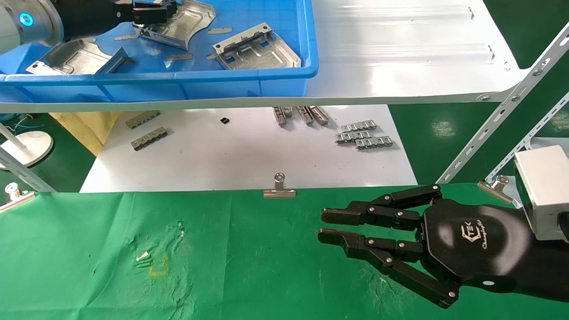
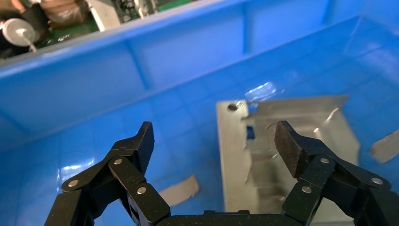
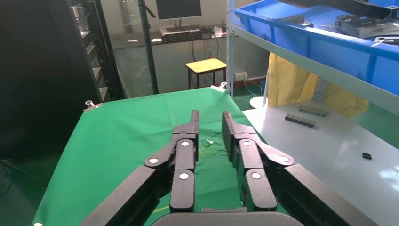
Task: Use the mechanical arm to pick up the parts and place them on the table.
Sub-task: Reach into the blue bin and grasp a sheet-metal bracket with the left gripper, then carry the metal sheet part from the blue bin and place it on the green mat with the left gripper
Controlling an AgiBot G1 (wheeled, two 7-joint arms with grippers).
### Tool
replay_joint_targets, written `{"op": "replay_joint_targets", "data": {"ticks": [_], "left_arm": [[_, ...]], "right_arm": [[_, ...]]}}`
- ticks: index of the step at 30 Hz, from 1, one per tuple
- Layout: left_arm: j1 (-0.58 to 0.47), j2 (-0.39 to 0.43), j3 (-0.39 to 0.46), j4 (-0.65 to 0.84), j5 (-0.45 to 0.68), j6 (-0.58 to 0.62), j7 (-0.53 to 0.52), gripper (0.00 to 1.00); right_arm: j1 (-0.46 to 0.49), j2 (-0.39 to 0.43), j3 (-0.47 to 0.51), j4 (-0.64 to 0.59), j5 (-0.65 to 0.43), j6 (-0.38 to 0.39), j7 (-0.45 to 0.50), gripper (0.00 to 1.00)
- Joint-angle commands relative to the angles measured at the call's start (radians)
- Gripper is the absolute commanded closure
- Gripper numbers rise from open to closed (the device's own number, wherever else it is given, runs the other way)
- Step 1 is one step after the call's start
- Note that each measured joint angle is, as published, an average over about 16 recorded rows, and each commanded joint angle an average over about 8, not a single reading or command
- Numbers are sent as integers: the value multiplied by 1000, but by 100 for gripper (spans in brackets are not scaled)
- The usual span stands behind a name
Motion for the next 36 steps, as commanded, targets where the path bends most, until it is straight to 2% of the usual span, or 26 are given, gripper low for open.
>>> {"op": "replay_joint_targets", "data": {"ticks": [1, 19, 31, 36], "left_arm": [[-6, 10, 3, 23, 5, -20, -4, 100], [-22, 14, 4, 64, 7, -25, -74, 100], [-33, 10, 15, 38, 22, 1, -54, 100], [-50, -11, 2, 5, 3, 78, -19, 100]], "right_arm": [[0, 0, 0, 0, 0, 0, 0, 0], [0, 0, 0, 0, 0, 0, 0, 0], [0, 0, 0, 0, 0, 0, 0, 0], [0, 0, 0, 0, 0, 0, 0, 0]]}}
